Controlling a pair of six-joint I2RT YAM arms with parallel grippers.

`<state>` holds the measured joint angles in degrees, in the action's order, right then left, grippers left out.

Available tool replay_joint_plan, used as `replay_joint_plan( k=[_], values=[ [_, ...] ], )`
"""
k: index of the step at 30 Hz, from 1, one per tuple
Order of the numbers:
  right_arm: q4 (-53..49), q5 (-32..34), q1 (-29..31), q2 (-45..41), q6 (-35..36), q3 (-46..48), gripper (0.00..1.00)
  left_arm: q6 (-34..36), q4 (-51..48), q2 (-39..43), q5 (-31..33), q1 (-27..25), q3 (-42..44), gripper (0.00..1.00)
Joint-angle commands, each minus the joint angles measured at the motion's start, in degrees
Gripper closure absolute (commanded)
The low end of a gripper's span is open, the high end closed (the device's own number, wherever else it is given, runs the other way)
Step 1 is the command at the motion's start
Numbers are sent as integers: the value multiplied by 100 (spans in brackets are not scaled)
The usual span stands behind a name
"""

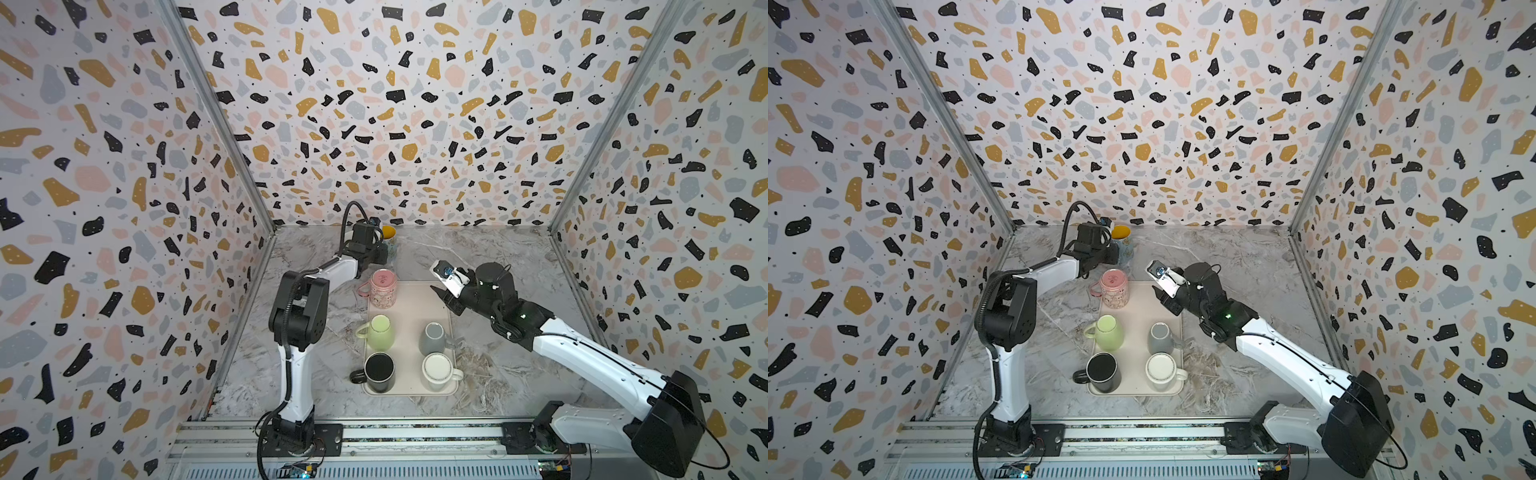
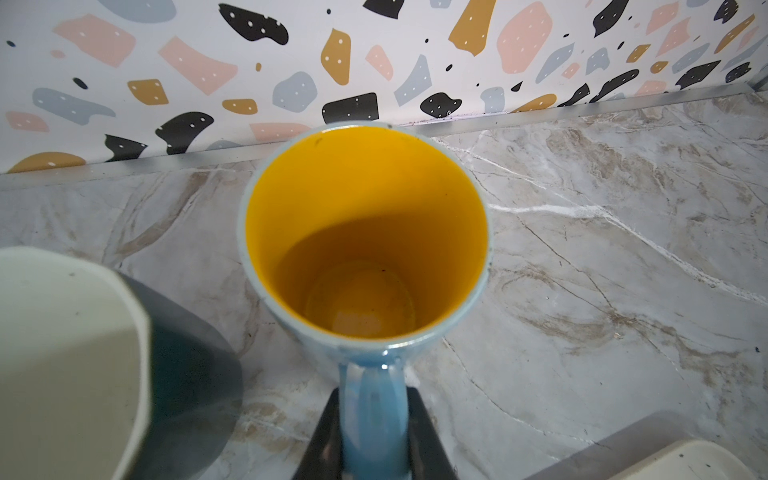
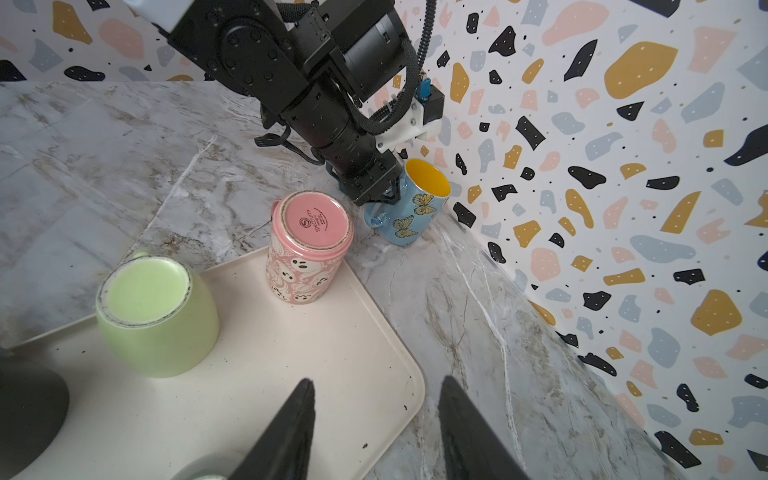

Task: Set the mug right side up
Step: 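Lower the light blue mug beside the dark green mug with the left gripper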

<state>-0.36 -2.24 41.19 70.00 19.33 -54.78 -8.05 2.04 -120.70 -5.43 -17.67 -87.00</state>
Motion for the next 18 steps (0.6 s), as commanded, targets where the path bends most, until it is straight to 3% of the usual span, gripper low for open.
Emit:
replay_joint_plan(
  k=[1,8,18],
  values=[
    [127,-90,-22,-24,-86,31,49,80,403,262,51,23,65,95],
    [125,-101,-23,-23,-99,51,49,100,377,363,60,19,208,71],
    [142,-109,-23,-47,-159,83,47,67,279,653,34,23,340,55]
  ],
)
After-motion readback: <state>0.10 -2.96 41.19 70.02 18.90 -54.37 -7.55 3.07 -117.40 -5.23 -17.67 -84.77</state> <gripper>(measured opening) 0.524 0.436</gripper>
